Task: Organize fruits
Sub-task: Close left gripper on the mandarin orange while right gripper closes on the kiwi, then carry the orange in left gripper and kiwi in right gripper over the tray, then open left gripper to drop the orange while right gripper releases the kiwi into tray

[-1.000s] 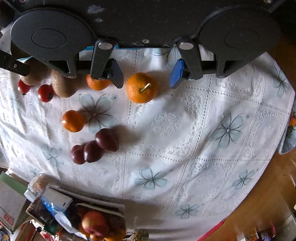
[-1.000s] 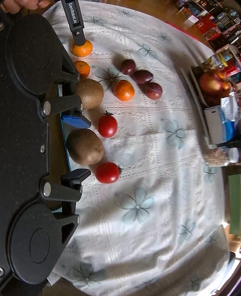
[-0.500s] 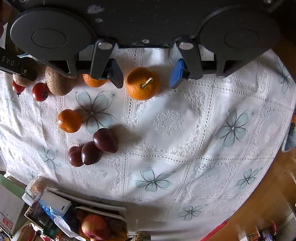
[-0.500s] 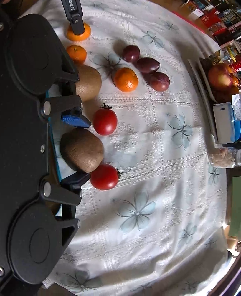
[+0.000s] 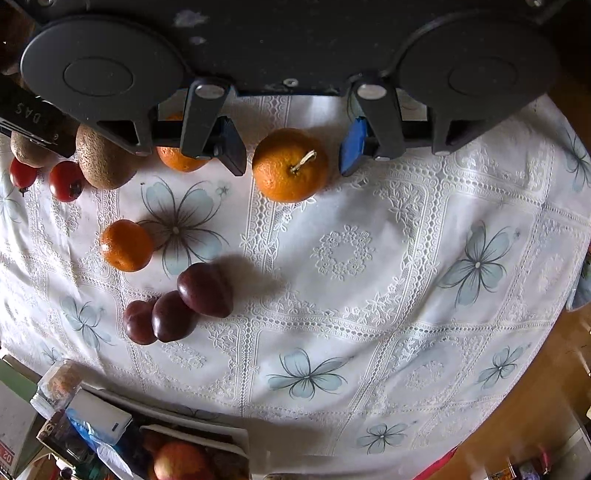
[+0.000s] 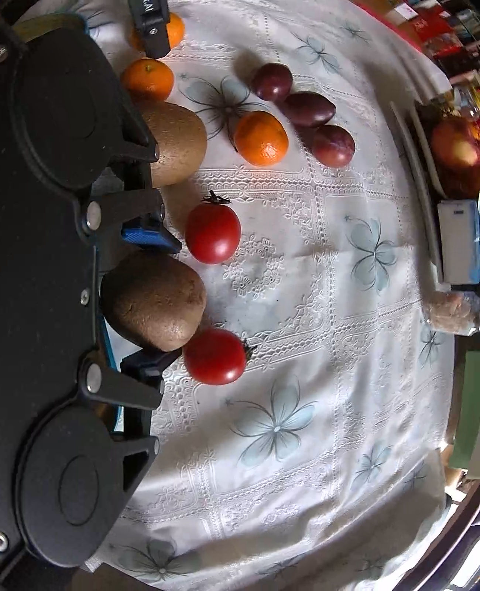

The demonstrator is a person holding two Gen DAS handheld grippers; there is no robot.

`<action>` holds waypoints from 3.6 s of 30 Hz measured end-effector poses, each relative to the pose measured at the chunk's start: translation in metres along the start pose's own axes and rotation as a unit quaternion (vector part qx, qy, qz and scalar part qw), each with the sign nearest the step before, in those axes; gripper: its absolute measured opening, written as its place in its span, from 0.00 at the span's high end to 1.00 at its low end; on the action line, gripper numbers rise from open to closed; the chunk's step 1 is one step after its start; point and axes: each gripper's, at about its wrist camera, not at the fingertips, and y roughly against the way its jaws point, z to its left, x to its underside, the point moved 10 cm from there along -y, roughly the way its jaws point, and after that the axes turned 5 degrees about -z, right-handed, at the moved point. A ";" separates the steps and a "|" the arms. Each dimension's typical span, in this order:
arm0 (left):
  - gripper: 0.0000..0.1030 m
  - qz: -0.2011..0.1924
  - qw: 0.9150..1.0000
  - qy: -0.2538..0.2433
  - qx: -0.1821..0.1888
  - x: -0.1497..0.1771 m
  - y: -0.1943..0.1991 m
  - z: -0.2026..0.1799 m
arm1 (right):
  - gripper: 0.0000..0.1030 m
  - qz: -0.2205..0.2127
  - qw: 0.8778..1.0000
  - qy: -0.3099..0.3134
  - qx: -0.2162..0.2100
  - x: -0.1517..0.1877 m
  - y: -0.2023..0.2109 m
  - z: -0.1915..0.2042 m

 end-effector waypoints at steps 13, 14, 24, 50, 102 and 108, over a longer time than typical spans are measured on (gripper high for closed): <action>0.58 -0.008 1.000 -0.005 -0.001 0.000 -0.002 -0.003 | 0.43 0.015 1.000 -0.007 -0.027 -0.004 -0.001 -0.003; 0.58 -0.009 1.000 -0.003 0.001 0.000 0.000 -0.003 | 0.44 0.018 0.999 -0.009 -0.032 -0.005 -0.001 -0.003; 0.58 -0.038 0.999 0.014 0.022 -0.012 0.026 -0.002 | 0.43 -0.031 0.996 -0.039 -0.077 -0.028 0.029 -0.012; 0.58 -0.136 0.989 -0.048 0.025 0.086 0.116 -0.009 | 0.44 -0.096 0.992 -0.005 -0.082 0.048 0.108 -0.031; 0.57 -0.174 0.983 -0.063 0.012 0.200 0.150 -0.021 | 0.44 -0.120 0.991 -0.022 -0.047 0.159 0.162 -0.047; 0.57 -0.168 0.983 -0.067 0.013 0.199 0.148 -0.022 | 0.43 -0.106 0.993 -0.015 -0.051 0.161 0.159 -0.044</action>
